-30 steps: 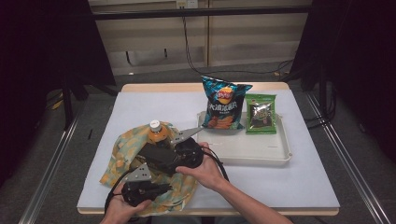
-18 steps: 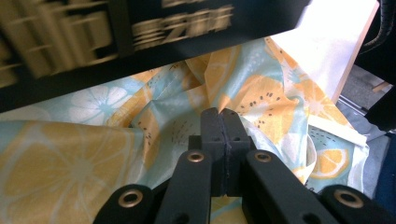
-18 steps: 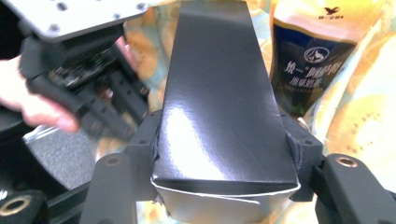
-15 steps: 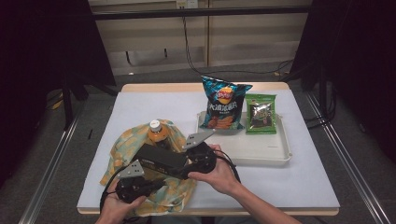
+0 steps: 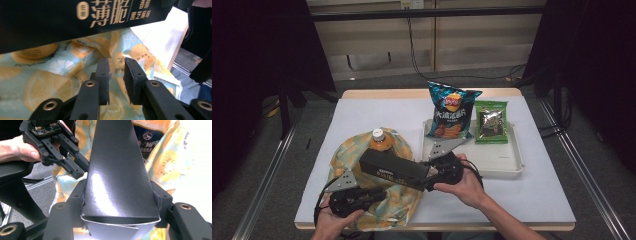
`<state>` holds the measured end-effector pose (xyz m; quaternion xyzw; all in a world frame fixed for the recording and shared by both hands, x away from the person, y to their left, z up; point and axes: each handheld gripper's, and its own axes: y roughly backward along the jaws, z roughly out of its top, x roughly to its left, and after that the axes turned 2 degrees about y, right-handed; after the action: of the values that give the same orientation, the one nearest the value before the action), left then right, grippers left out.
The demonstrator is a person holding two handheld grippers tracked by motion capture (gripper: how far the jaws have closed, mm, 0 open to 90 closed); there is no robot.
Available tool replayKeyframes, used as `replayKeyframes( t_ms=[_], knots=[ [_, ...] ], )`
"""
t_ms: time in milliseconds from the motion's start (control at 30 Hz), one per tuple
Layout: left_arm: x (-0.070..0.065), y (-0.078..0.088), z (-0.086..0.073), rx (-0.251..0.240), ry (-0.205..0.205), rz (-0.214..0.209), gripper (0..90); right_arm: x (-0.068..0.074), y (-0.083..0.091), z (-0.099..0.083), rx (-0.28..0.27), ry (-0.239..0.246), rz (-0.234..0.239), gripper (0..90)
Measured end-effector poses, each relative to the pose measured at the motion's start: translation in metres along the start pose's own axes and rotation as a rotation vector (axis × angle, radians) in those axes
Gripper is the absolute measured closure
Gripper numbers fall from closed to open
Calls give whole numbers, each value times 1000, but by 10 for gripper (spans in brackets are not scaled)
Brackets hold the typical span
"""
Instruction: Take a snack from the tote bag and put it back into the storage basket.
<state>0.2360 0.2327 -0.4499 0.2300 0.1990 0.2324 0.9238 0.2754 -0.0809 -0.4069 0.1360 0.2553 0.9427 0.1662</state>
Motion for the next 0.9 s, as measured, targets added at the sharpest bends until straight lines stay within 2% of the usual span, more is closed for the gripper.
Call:
replayKeyframes(
  t_ms=[133, 267, 333, 367, 467, 533, 633, 833, 900],
  knots=[
    [-1, 3, 0, -24, -6, 17, 624, -1, 6, -2, -3, 10, 7, 435],
    [-2, 3, 1, -35, -5, 36, 500, -1, 8, -4, 22, 29, 11, 435],
    [-2, 4, 1, -50, 5, 40, 444, -2, 10, -5, 8, 26, 16, 435],
    [-1, 5, 1, -48, 6, 56, 416, -3, 12, -5, -5, 21, 19, 435],
    [0, 8, 1, -63, 10, 75, 356, -5, 16, -5, -9, 24, 19, 435],
    [0, 9, 2, -71, 7, 86, 325, -7, 19, -5, -17, 26, 36, 435],
    [0, 8, 1, -64, 9, 111, 232, -7, 22, -3, -19, 34, 54, 435],
    [1, 9, 1, -75, 12, 126, 168, -10, 31, 0, -29, 68, 57, 435],
    [1, 10, 2, -92, 14, 123, 148, -12, 34, 1, -30, 80, 56, 435]
  ],
)
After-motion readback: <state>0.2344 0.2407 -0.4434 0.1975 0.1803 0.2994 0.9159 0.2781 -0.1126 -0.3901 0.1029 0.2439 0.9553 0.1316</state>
